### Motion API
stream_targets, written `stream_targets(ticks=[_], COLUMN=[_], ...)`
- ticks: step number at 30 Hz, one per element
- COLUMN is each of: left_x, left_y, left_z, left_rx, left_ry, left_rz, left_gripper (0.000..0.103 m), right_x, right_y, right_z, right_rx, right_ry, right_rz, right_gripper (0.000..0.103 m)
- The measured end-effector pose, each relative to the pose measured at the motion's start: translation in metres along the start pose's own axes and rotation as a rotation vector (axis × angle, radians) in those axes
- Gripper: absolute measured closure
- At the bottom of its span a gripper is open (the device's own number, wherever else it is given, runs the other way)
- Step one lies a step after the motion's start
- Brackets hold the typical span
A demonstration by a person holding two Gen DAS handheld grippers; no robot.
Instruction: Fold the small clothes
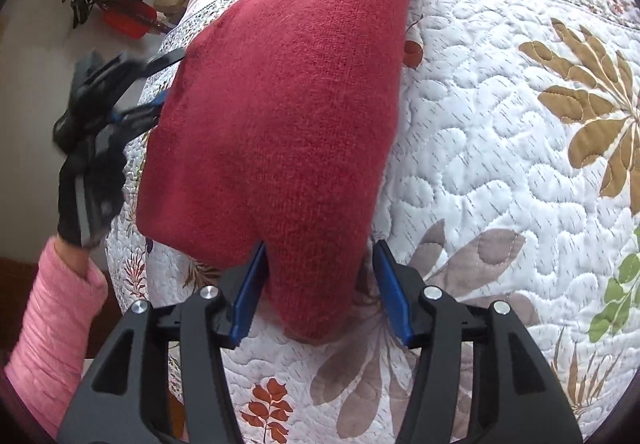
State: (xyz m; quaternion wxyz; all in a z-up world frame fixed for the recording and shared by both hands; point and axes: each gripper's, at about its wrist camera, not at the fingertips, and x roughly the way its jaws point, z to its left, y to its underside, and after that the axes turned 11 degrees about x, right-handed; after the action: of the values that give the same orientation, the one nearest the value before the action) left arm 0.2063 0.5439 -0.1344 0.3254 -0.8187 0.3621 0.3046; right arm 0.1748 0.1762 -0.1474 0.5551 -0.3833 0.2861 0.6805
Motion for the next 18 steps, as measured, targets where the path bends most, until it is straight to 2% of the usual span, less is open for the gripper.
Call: stream_targets(ticks=[2, 5, 8, 10, 11, 14, 15, 18], left_x=[0.009, 0.006, -0.011, -0.005, 0.003, 0.037, 0.038, 0.025], left_y=[-0.006, -0.013, -0.021, -0.028, -0.032, -0.035, -0.031, -0.021], left_z=[0.002, -0.016, -0.047, -0.056, -0.054, -0.023, -0.016, -0.012], left_rx=[-0.021, 0.028, 0.178, 0.234, 0.229, 0.151, 0.14, 0.117], left_ry=[0.003, 0.023, 0.064, 0.007, -0.026, -0.144, -0.149, -0.129], left_rz=[0.001, -0.051, -0.151, -0.133, -0.106, 0.065, 0.077, 0.043], left_gripper=[0.073, 0.088, 0.089, 0.089, 0.089, 0.088, 0.087, 0.084], right_x=[0.001, 0.004, 0.006, 0.008, 0.01, 0.012, 0.012, 0.009], right_y=[0.0, -0.002, 0.0, 0.0, 0.0, 0.0, 0.0, -0.001], right_z=[-0.002, 0.0, 0.0, 0.002, 0.003, 0.005, 0.006, 0.006], right_rx=[0.001, -0.002, -0.008, -0.006, -0.003, 0.008, 0.007, 0.008], right_ry=[-0.002, -0.004, -0.005, -0.004, -0.003, -0.006, -0.006, -0.004], right_rz=[0.001, 0.0, -0.005, -0.01, -0.011, -0.012, -0.01, -0.012], right_gripper=[0.048, 0.048, 0.048, 0.048, 0.048, 0.048, 0.048, 0.047])
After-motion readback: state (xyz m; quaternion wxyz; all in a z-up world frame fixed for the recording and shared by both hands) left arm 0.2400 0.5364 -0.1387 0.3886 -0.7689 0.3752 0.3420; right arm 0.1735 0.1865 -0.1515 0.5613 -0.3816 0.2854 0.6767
